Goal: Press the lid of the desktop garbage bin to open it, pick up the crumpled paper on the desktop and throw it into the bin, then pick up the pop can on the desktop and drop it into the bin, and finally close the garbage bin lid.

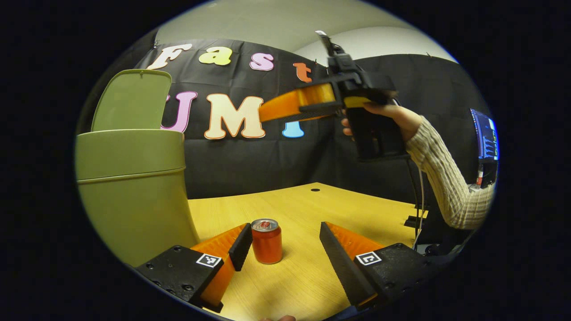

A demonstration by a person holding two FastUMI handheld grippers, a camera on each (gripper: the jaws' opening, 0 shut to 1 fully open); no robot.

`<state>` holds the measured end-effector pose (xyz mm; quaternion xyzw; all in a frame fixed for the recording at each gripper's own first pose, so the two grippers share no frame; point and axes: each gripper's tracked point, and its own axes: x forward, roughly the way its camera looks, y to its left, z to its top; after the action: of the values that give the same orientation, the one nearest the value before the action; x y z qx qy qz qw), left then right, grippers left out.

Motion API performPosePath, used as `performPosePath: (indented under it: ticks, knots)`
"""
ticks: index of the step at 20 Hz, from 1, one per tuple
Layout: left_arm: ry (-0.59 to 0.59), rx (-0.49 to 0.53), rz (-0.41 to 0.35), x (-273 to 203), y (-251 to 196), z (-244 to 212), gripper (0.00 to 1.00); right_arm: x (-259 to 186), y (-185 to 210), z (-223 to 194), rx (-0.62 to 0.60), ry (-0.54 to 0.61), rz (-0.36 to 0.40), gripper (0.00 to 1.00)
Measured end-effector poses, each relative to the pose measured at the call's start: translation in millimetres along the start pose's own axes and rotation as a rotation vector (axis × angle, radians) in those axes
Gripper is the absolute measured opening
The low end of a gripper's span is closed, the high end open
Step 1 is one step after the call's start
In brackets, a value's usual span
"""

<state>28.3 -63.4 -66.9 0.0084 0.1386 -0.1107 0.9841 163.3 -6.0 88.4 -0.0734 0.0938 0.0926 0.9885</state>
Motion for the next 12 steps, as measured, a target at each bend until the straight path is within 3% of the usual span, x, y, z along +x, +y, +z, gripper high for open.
performPosePath:
  ticks: [6, 12]
  knots:
    - [0.039, 0.021, 0.067, 29.4, 20.3, -6.1, 0.94, -31.8, -42.6, -51.7, -0.012, -0.016, -0.141, 0.98]
    - [0.081, 0.012, 0.098, 60.2, 31.9, -18.3, 0.94, -58.7, -48.1, -100.8, 0.05, -0.006, -0.151, 1.0]
